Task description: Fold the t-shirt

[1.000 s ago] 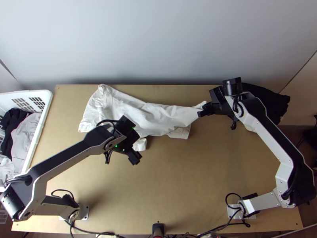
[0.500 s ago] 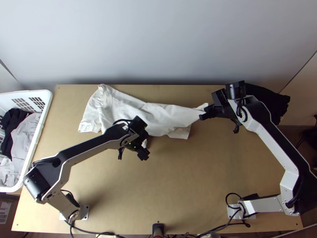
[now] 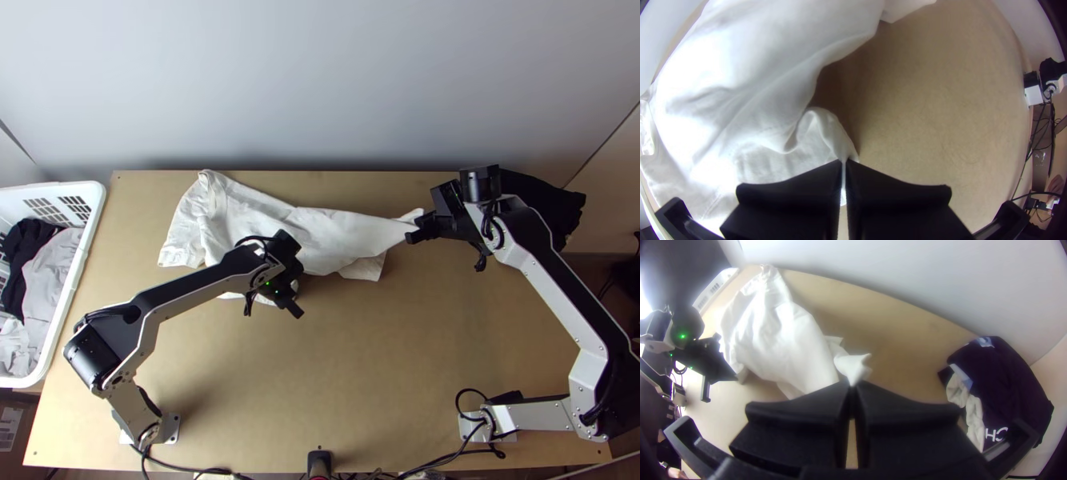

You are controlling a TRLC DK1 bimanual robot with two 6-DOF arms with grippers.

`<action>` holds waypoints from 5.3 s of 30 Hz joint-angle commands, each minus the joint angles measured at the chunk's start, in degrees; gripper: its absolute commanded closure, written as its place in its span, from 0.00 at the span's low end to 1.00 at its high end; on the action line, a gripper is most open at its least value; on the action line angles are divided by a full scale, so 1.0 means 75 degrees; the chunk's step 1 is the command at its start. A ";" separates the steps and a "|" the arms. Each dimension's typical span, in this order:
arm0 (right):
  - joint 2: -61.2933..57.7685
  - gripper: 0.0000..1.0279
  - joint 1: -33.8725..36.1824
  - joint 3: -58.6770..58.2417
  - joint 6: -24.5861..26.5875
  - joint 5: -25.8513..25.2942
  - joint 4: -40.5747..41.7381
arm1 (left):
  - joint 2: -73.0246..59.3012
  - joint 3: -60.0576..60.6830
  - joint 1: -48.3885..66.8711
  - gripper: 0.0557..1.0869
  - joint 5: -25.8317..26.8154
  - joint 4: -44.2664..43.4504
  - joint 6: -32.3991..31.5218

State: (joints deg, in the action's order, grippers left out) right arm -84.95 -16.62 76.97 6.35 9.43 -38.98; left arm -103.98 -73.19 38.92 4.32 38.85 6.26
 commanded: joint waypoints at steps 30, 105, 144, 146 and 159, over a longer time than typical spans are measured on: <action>0.1576 0.97 0.0177 0.4093 -0.0050 -0.1129 -0.1400 | 0.4290 -0.6554 -0.5634 0.96 0.0104 0.2121 0.0653; -0.2267 0.97 0.1572 0.1245 0.0958 -0.1246 0.3475 | -0.1991 -0.5417 -0.4556 0.97 0.0889 -0.2801 0.0419; 0.0029 0.04 0.1466 -0.0419 0.0267 -0.1023 0.2643 | 0.4665 -0.1679 -0.2494 0.26 0.0643 0.1371 -0.0800; 0.0369 0.04 0.1443 -0.0501 0.0255 -0.1000 0.2256 | 0.5052 -0.1163 -0.2095 0.26 0.0655 0.1582 -0.0811; 0.3100 0.04 0.0986 -0.1942 -0.0061 -0.0976 0.0803 | 0.5615 0.0993 -0.0126 0.26 0.1077 0.2050 -0.0882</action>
State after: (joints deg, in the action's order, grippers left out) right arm -70.30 -8.19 67.26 6.68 2.04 -28.12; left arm -63.29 -72.79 32.12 10.13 53.10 -0.47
